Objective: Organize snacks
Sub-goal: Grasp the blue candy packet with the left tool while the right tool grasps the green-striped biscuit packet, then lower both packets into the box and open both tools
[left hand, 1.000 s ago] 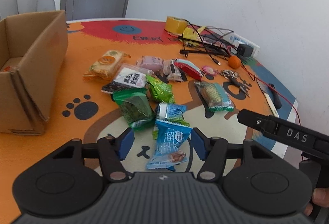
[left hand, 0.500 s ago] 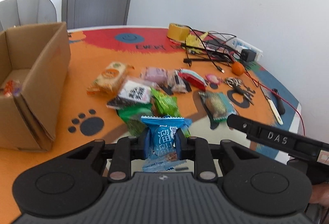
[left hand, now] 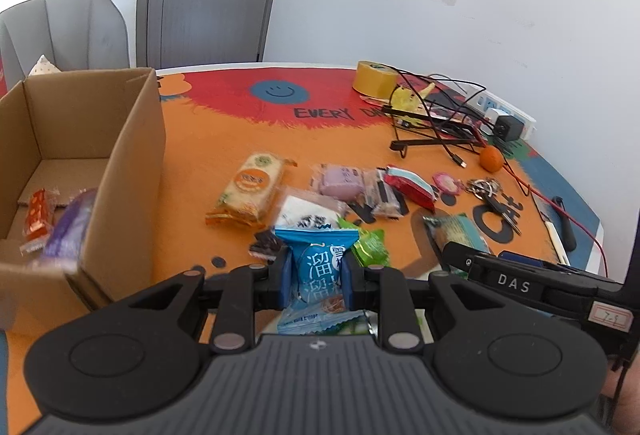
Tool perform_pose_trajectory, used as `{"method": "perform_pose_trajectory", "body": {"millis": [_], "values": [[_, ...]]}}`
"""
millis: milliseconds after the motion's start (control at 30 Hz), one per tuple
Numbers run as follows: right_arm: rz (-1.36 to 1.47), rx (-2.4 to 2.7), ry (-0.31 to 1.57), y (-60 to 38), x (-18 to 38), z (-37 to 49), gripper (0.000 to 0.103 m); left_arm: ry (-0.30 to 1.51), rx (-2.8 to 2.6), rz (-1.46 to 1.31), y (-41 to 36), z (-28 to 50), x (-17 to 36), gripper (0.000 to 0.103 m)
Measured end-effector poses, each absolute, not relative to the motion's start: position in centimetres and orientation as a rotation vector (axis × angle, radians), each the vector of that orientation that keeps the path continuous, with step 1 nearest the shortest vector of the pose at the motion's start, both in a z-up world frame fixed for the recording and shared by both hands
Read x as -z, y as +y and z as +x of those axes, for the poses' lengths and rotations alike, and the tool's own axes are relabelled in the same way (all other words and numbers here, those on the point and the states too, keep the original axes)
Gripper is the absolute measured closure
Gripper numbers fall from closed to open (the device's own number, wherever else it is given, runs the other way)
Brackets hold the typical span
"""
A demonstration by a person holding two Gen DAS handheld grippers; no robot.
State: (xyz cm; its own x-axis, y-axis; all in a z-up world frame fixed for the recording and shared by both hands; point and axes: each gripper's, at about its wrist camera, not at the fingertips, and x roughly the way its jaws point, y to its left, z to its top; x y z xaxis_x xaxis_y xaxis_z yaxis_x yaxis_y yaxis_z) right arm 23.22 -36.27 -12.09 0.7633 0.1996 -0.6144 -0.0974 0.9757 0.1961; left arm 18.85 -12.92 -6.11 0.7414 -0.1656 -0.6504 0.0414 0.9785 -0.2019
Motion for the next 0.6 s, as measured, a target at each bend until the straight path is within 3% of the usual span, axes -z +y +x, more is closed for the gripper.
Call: {"method": "perform_pose_trajectory", "body": {"millis": [167, 267, 333, 600], "values": [[0.142, -0.142, 0.707, -35.4, 12.3, 25.0, 0.027, 0.738, 0.107, -0.181, -12.1, 20.3, 5.7, 0.08], [0.103, -0.12, 0.714, -34.7, 12.7, 25.6, 0.039, 0.744, 0.116, -0.178, -11.8, 20.8, 5.6, 0.08], [0.069, -0.105, 0.706, -34.2, 12.8, 25.6, 0.054, 0.749, 0.119, -0.179, -11.6, 21.0, 5.6, 0.08], [0.136, -0.124, 0.671, -34.9, 11.8, 24.6, 0.054, 0.76, 0.149, -0.19, -11.2, 21.0, 5.6, 0.08]]}}
